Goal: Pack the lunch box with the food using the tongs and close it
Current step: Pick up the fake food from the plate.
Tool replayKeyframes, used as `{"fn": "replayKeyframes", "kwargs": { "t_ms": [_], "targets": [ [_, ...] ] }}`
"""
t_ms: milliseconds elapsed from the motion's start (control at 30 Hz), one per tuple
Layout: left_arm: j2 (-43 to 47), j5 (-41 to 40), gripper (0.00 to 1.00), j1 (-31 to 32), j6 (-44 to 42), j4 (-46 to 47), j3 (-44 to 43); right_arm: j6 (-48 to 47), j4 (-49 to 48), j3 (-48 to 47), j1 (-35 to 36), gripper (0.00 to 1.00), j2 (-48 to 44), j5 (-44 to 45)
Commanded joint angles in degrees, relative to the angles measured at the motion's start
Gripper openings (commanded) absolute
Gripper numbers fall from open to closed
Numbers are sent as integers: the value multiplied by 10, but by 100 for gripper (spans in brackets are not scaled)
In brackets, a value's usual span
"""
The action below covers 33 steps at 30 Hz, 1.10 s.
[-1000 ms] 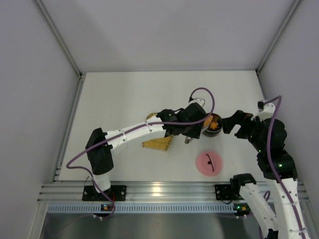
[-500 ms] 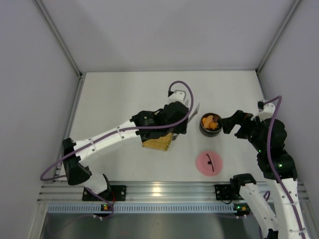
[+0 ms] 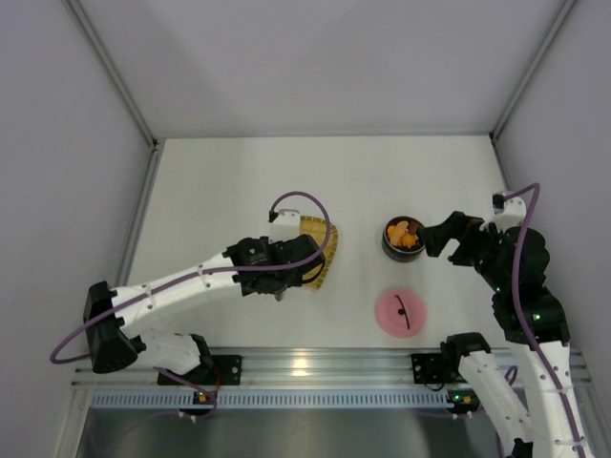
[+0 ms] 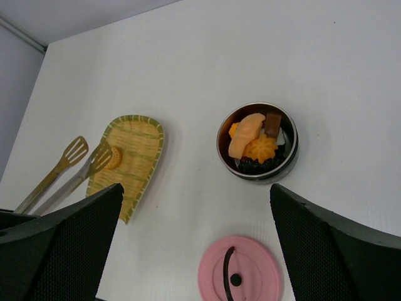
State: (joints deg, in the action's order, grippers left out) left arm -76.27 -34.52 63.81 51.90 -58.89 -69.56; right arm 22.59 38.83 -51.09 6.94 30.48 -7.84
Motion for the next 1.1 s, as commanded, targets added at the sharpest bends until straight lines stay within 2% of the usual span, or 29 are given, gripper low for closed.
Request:
{"fn": "replayKeyframes", "kwargs": {
  "t_ms": [0,1067],
  "targets": [
    [12,-36,52,1,33,-25,9,3,-26,-7,-6,99,2,-8],
    [-44,4,53,-2,-7,36,28,-3,-17,-3,-6,100,-8,5]
  ]
}}
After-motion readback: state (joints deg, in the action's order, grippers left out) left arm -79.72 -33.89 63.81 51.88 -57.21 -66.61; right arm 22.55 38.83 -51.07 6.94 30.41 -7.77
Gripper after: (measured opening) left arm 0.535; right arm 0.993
